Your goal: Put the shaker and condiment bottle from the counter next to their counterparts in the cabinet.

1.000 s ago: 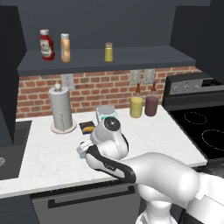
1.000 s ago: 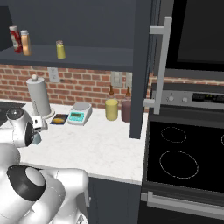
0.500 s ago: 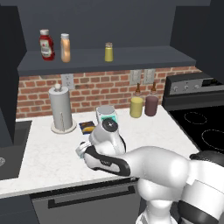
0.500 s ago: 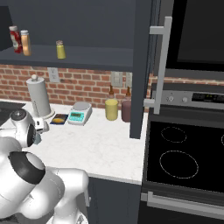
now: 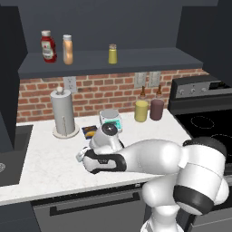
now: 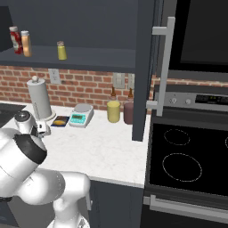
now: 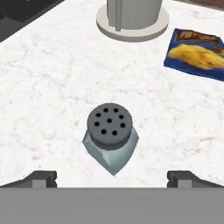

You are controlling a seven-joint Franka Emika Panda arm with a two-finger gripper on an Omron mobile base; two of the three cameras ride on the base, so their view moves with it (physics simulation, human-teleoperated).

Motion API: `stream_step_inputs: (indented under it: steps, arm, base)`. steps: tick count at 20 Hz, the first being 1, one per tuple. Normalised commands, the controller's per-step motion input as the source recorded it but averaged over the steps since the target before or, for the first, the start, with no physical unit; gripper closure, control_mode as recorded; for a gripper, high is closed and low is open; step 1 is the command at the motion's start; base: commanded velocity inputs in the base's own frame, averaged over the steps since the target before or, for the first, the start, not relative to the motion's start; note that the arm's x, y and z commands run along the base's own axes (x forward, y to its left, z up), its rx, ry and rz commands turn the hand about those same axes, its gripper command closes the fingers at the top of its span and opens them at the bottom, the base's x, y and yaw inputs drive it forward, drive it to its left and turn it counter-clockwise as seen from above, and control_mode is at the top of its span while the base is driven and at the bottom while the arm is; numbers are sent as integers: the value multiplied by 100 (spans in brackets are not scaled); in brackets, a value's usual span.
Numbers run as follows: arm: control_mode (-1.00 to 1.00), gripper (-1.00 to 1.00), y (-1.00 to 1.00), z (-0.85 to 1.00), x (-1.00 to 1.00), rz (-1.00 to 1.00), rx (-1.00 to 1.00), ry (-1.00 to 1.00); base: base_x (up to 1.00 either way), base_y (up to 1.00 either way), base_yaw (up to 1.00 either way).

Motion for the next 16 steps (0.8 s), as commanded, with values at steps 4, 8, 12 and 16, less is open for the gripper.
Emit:
stream_step_inputs:
  steps: [4, 8, 12, 16]
  arm:
    - [-100, -100, 13, -19, 21, 0, 0, 2]
    - [-100, -100, 11, -21, 20, 0, 0, 2]
    - [-100, -100, 11, -30, 13, 0, 0, 1]
    - [-100, 100, 19, -29, 7, 0, 0, 2]
  base:
    - [0, 0, 0]
    - [0, 0, 0]
    - [0, 0, 0]
    - [0, 0, 0]
